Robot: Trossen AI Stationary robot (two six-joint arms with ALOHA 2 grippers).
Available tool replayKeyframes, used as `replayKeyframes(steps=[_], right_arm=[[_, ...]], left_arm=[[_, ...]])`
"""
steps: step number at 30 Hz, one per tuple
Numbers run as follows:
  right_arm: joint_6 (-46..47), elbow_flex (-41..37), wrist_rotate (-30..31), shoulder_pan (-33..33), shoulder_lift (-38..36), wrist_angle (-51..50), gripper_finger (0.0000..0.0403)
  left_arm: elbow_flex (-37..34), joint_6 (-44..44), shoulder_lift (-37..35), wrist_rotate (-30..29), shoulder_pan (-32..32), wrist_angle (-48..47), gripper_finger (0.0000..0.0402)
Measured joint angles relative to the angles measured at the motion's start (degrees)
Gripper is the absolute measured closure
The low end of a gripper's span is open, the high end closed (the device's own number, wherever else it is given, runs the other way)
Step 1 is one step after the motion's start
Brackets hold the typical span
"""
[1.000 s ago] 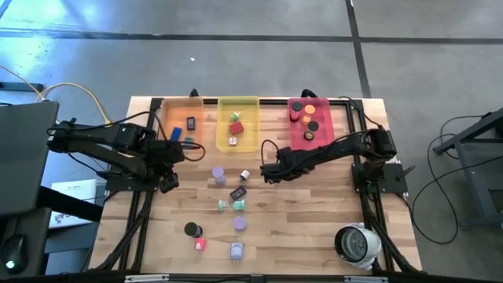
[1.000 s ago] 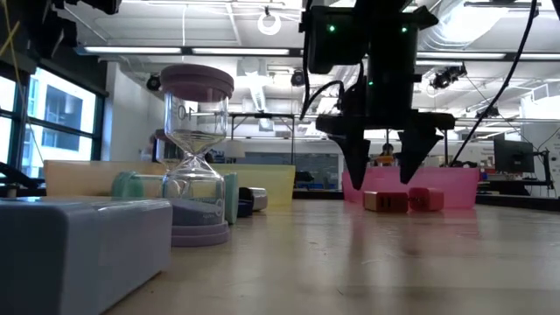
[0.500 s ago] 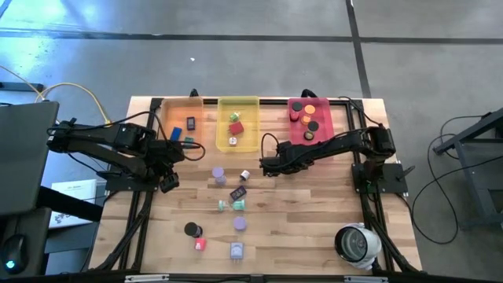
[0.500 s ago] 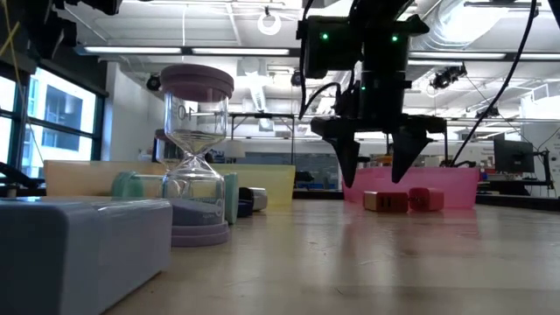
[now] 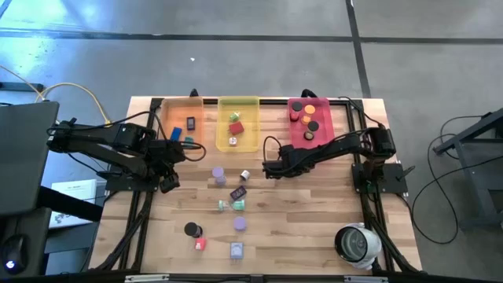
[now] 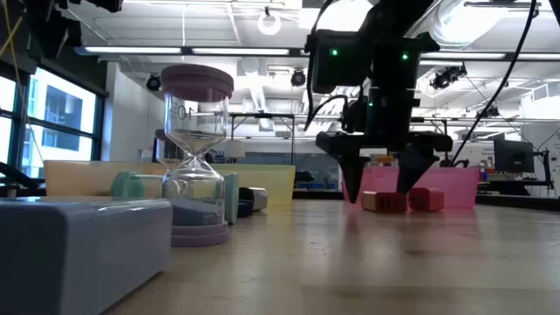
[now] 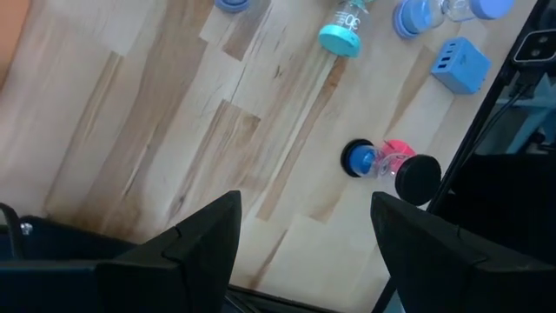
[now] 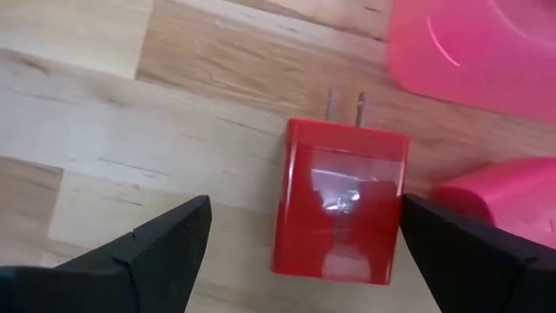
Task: Pick & Place Office items
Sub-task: Put the red charger adapter into the yellow bin
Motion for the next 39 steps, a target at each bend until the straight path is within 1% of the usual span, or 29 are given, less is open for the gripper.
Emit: replayKeyframes(steps=[5,11,19,22,28,31,34,39], right_arm=[[-0.1,-1.8,-0.1,-0.1,0.0,6.5,0.0045],[-0.1,-2.5,0.0,-0.1,0.0,7.5,0.0053],[1.6,-2.5,3.0,-0.1,0.0,7.7,0.0096],[1.6,-2.5,3.2,-0.1,1.1,8.2,0.0116],[1.4,-2.0,-0.2,-0.4,5.1,9.1,0.0174],[1.6,-1.9,1.0,0.7,5.8,9.4,0.0204],[1.9,-2.1,2.5,1.6,5.8,9.6,0.0205],[0.8,-2.5,1.7,2.2,2.8,9.8,0.0205]], left_arm=[[0.0,0.3,0.0,0.7,0.0,-0.7,0.0151],[0.0,2.7,0.0,0.5,0.0,-1.6,0.0151],[0.0,6.0,0.0,0.4,0.0,-3.9,0.0151],[0.0,6.1,0.0,0.4,0.0,-4.6,0.0151],[0.0,6.1,0.0,-0.6,-0.1,-4.7,0.0151],[0.0,6.0,0.0,-1.6,-0.2,-4.4,0.0151],[0.0,5.8,0.0,-1.7,-0.2,-4.3,0.0151],[0.0,4.7,0.0,-3.6,-0.2,-2.5,0.0151]])
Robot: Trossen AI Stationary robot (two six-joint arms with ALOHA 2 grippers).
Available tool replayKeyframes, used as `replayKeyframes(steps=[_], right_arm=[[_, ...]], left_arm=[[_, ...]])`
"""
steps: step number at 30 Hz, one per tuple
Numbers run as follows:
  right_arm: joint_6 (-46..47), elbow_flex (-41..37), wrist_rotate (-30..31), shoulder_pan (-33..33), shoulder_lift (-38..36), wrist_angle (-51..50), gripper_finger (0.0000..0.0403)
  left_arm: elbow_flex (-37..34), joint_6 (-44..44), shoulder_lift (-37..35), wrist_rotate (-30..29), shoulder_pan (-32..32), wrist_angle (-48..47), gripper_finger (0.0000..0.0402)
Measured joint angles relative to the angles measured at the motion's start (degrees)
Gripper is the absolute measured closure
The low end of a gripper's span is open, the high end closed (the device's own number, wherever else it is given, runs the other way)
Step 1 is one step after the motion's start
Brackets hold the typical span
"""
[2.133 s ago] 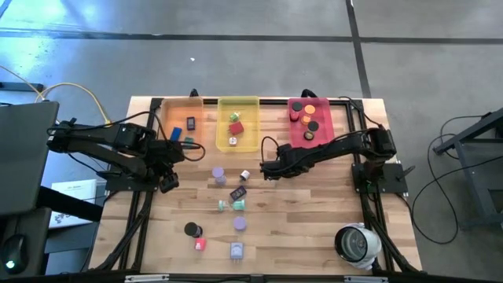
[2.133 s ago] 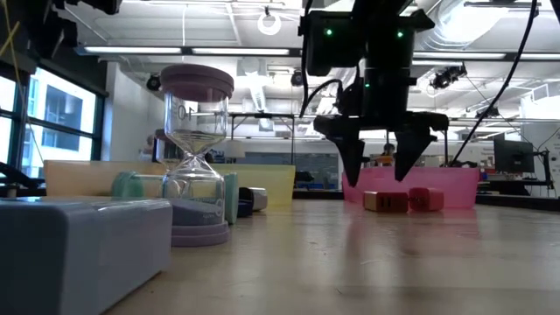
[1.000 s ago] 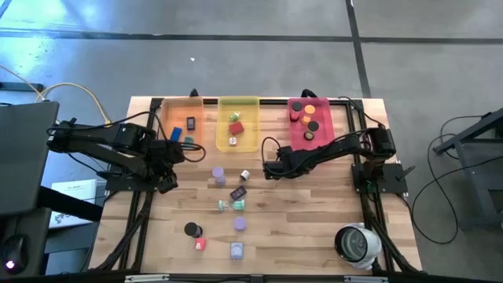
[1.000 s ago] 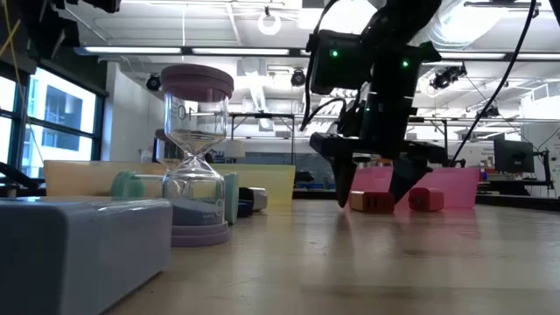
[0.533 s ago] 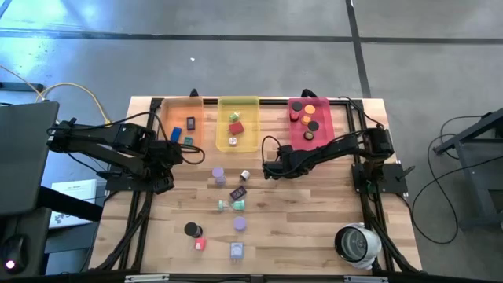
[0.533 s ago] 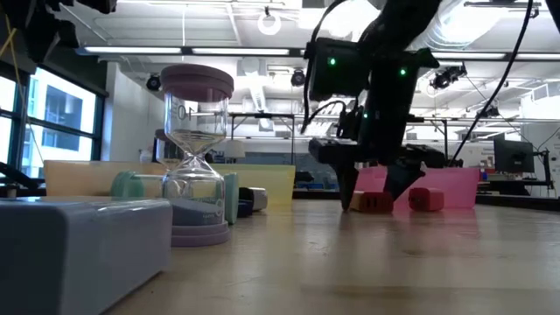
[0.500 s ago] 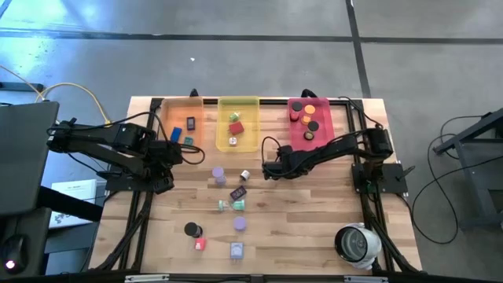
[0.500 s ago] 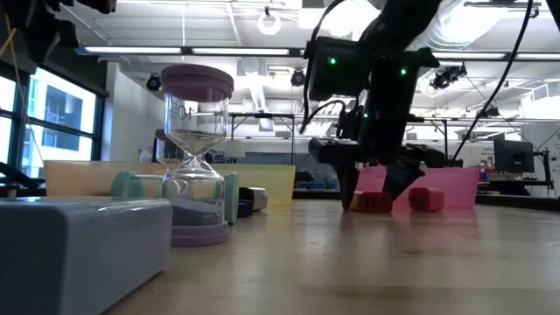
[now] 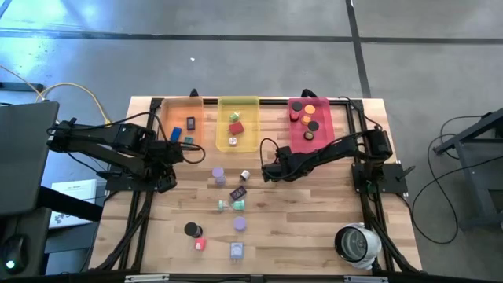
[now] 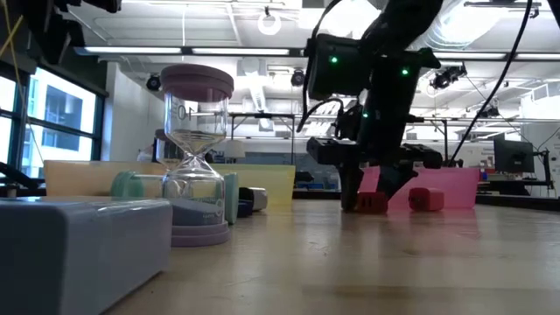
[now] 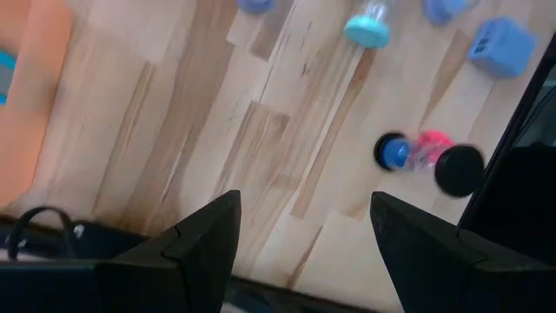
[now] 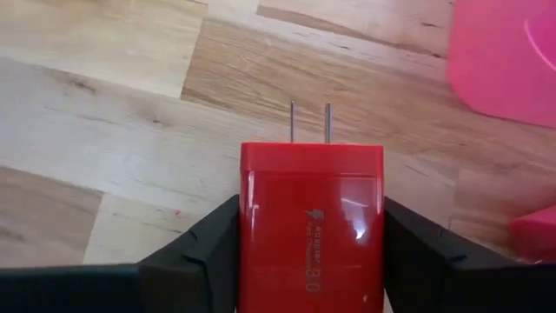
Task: Pick & Place Office items
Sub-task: Put the red charger adapter into the yellow bin
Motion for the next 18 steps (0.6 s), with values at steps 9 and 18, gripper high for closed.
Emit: replayKeyframes(steps=[9,18], right_arm=[[-9.2,2.3,-1.6,1.4,-11.3,2.7,0.0205],[-21.4,8.1,-0.3,1.1,-17.1,8.7,0.0205]], left_arm=[[0.0,-3.1,0.0,-0.5,0.0,2.4,0.0151],[0.0,-2.8,0.0,-2.8,0.0,8.8,0.0151]])
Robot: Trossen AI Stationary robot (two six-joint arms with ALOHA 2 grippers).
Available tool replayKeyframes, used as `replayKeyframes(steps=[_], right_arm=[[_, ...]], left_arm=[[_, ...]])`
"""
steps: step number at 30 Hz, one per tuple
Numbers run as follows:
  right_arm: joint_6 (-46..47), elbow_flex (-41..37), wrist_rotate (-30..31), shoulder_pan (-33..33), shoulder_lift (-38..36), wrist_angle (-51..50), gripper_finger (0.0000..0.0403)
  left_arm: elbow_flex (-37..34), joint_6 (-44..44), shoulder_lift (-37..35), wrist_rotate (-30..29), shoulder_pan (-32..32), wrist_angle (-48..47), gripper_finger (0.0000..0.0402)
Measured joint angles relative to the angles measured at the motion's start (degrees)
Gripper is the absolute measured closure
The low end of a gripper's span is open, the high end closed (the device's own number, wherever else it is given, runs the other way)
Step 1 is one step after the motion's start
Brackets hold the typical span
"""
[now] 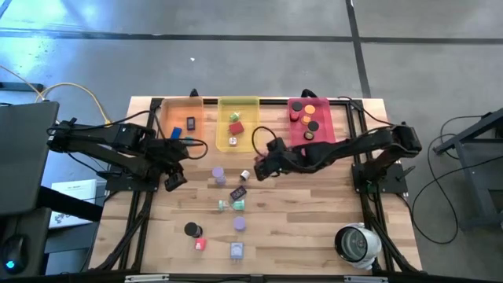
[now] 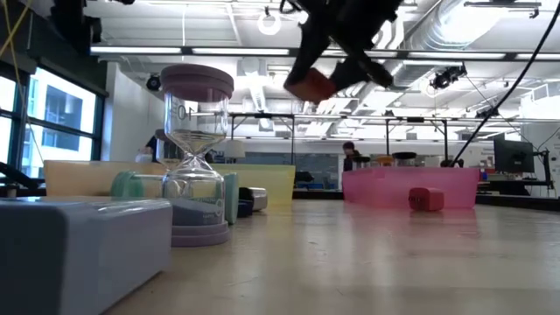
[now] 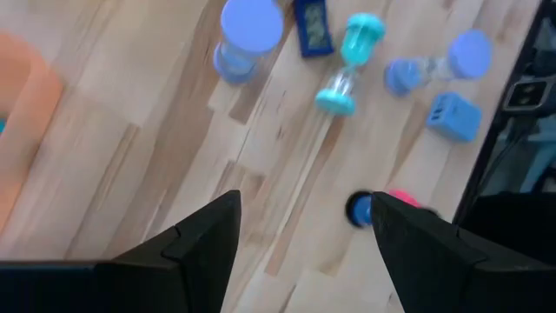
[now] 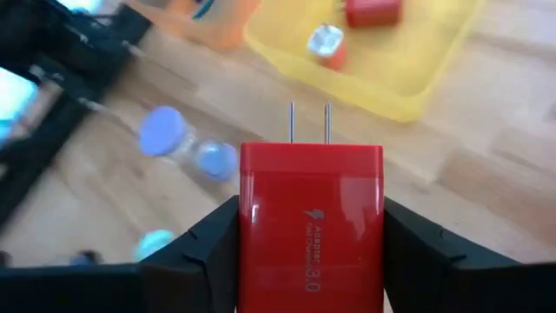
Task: Pick & Place Office items
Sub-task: Put the red charger adapter into the yellow bin
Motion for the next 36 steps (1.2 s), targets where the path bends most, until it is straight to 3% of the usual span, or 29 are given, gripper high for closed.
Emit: replayKeyframes(steps=[9,23,30,36], right_arm=[[-8.0,6.0,-2.4,-2.6,-1.1,2.0,0.0205],[-11.0,11.3,-18.5,-18.7,-0.6,-2.9,0.0205],[-11.0,11.4,-22.7,-21.8,3.4,2.6,0.0205],[-11.8,13.6,-24.1,-22.0,8.7,0.4,0.0205]], left_arm=[[0.0,0.1,0.0,0.0,0.0,3.6,0.0151],[0.0,-0.9,0.0,0.4,0.0,8.6,0.0151],[0.0,-0.9,0.0,-0.3,0.1,9.3,0.0151],[0.0,-0.8,0.0,-3.3,0.2,9.8,0.0151]])
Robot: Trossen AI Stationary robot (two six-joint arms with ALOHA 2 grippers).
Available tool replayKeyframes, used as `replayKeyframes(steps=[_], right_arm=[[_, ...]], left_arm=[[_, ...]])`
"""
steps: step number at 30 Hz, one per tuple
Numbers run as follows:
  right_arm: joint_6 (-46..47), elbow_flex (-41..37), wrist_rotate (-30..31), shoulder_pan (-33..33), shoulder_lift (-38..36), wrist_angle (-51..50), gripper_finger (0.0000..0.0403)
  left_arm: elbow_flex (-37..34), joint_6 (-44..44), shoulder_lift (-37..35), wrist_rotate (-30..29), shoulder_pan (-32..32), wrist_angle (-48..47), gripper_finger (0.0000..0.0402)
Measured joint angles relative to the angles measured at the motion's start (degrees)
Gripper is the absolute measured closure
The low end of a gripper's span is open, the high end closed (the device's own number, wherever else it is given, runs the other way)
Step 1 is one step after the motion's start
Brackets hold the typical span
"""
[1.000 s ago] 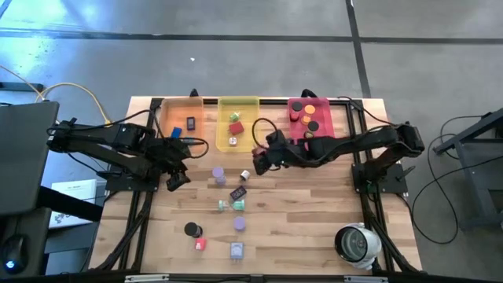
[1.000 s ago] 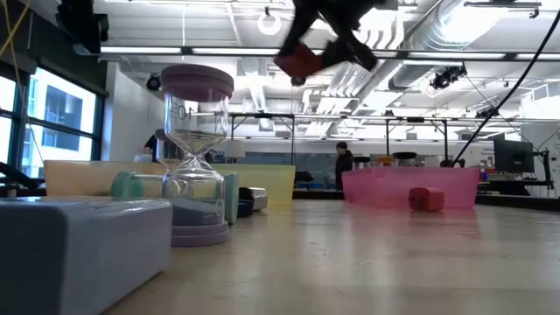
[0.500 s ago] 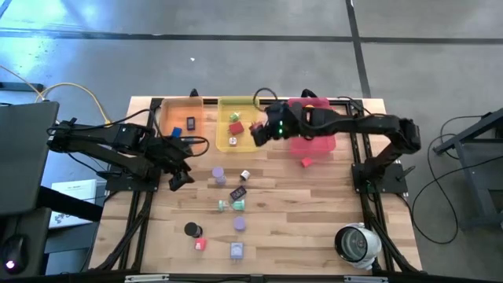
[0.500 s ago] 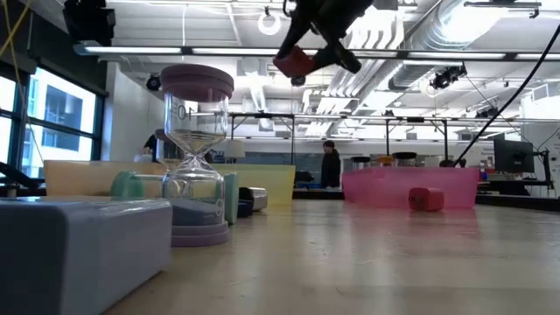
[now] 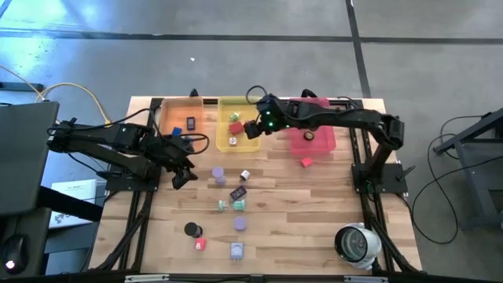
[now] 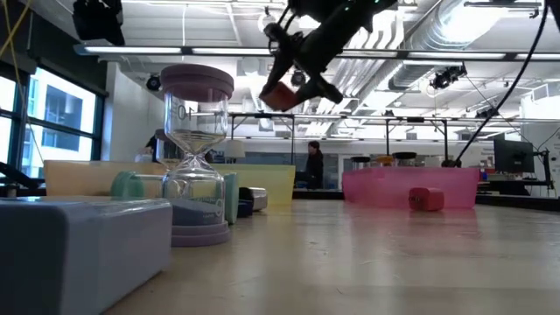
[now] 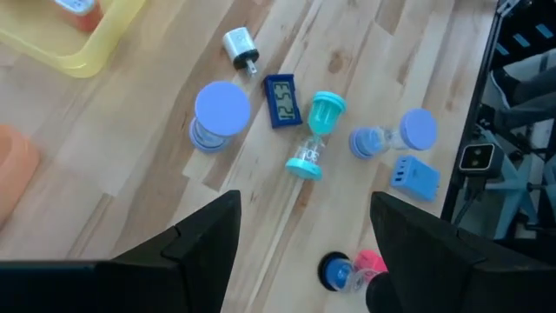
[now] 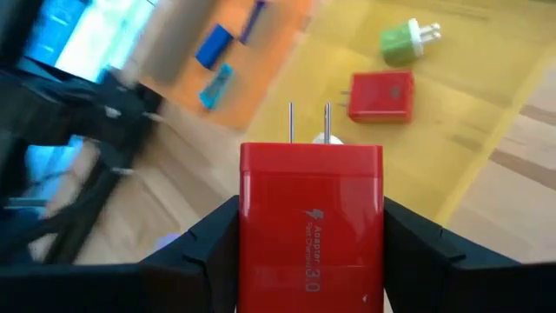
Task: Pick & Place Office items
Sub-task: Put the red charger adapter into the yellow bin
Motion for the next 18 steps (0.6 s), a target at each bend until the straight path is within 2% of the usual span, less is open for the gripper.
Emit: replayKeyframes(steps=[11,18], right_arm=[[-1.9,9.1,-1.8,0.5,11.6,-8.0,0.0205],[-3.1,10.3,-3.0,1.0,16.5,-8.3,0.0205]], left_arm=[[0.0,0.1,0.0,-0.6,0.0,0.0,0.0151],[0.0,-0.1,0.0,-0.6,-0.9,0.0,0.0151]])
